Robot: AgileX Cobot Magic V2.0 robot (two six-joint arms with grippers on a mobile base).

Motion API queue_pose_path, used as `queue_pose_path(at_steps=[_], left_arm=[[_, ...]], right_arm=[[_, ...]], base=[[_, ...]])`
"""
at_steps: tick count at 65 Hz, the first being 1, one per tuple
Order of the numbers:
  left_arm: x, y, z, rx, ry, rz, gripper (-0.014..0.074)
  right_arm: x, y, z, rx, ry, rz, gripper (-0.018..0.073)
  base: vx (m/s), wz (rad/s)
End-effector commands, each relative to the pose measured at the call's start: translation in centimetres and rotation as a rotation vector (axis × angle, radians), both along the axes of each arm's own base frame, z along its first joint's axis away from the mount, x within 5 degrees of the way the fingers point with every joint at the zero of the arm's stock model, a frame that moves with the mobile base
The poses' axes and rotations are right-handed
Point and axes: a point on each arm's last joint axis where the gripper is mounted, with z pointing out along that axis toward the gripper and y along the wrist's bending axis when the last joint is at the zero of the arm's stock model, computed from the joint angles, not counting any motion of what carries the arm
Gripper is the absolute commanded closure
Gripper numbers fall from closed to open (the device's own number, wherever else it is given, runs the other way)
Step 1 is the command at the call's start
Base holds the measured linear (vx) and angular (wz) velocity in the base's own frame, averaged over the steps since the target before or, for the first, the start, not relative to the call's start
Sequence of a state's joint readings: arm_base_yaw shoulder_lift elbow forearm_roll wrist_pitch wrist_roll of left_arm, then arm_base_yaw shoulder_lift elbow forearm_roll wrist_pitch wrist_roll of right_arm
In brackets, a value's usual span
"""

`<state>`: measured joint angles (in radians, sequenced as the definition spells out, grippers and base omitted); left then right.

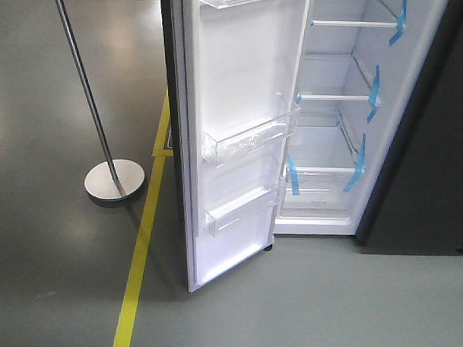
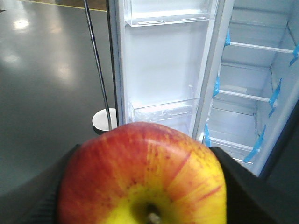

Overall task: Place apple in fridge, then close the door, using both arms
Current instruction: 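Approach the fridge door bins, bringing the apple close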

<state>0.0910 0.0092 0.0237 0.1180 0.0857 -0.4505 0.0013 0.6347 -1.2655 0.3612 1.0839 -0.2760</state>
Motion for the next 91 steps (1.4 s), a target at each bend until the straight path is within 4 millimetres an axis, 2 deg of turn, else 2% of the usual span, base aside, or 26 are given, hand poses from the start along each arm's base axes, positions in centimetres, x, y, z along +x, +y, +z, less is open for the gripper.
queue_pose_path(at_steps=[1,91], left_arm=[[0.05,-0.07,1.11,-0.006,-0.072,-0.009,0.0603],[0.05,-0.07,1.11,-0.006,-0.072,-0.009,0.0603]], right_arm=[[0.10,-0.03,1.21,0.023,-0.090,-0.010,0.0458],[0.10,-0.03,1.21,0.023,-0.090,-0.010,0.0458]], base=[[0.09,0.01],[0.11,0.01]])
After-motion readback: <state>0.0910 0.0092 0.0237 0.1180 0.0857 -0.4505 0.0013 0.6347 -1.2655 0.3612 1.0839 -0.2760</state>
